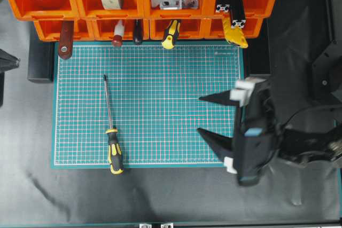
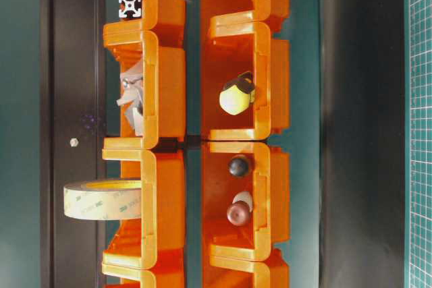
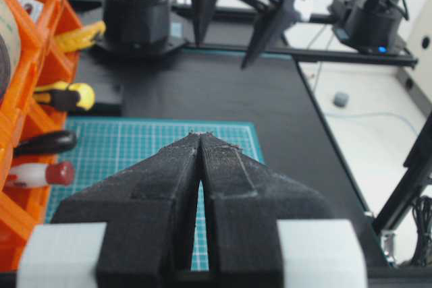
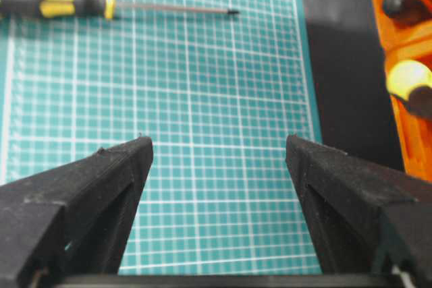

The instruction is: Pick screwdriver from container rack with right arm.

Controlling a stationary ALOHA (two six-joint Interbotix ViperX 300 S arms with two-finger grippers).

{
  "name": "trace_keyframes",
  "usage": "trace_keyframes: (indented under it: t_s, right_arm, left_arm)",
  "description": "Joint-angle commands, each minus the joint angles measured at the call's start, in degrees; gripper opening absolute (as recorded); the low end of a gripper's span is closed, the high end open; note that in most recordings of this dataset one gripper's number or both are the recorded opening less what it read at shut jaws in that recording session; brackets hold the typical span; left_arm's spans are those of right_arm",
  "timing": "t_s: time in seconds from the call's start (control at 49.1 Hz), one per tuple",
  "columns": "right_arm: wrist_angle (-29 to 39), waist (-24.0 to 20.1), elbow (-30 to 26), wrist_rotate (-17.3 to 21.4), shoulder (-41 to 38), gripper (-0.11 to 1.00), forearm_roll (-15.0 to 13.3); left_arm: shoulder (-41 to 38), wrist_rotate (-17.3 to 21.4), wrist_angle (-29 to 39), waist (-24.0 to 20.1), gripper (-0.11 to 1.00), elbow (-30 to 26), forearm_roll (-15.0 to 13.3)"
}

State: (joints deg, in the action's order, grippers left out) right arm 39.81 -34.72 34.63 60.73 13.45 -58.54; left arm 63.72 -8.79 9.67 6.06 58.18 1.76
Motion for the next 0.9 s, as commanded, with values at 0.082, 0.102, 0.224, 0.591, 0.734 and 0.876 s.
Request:
trace_keyframes:
  t_s: [0.082, 0.102, 0.224, 0.591, 0.734, 0.876]
  right_arm:
    - [-2.64, -0.18, 3.69, 5.45, 7.91, 0.77, -1.05]
    - [-2.9, -0.18, 4.31, 5.98, 8.7, 0.77, -1.14]
    - [-4.66, 0.0, 7.38, 9.67, 13.27, 0.77, -1.76]
    - [-6.86, 0.62, 12.57, 12.3, 23.82, 0.77, -3.34]
    - [-7.47, 0.62, 13.62, 12.48, 24.79, 0.77, -3.34]
    - [-7.56, 0.62, 14.33, 13.01, 24.96, 0.77, -3.25]
  left_arm:
    - [-0.62, -0.18, -0.35, 0.09, 0.0, -1.93, 0.18]
    - [-0.62, -0.18, -0.26, 0.09, 0.0, -1.93, 0.18]
    - [-0.62, -0.18, -0.26, 0.09, 0.0, -1.93, 0.09]
    - [-0.62, -0.18, -0.26, 0.09, 0.0, -2.02, 0.18]
    - [-0.53, -0.18, 0.35, 0.09, 0.0, -2.02, 0.09]
    - [-0.53, -0.26, 0.79, 0.09, 0.0, -2.02, 0.18]
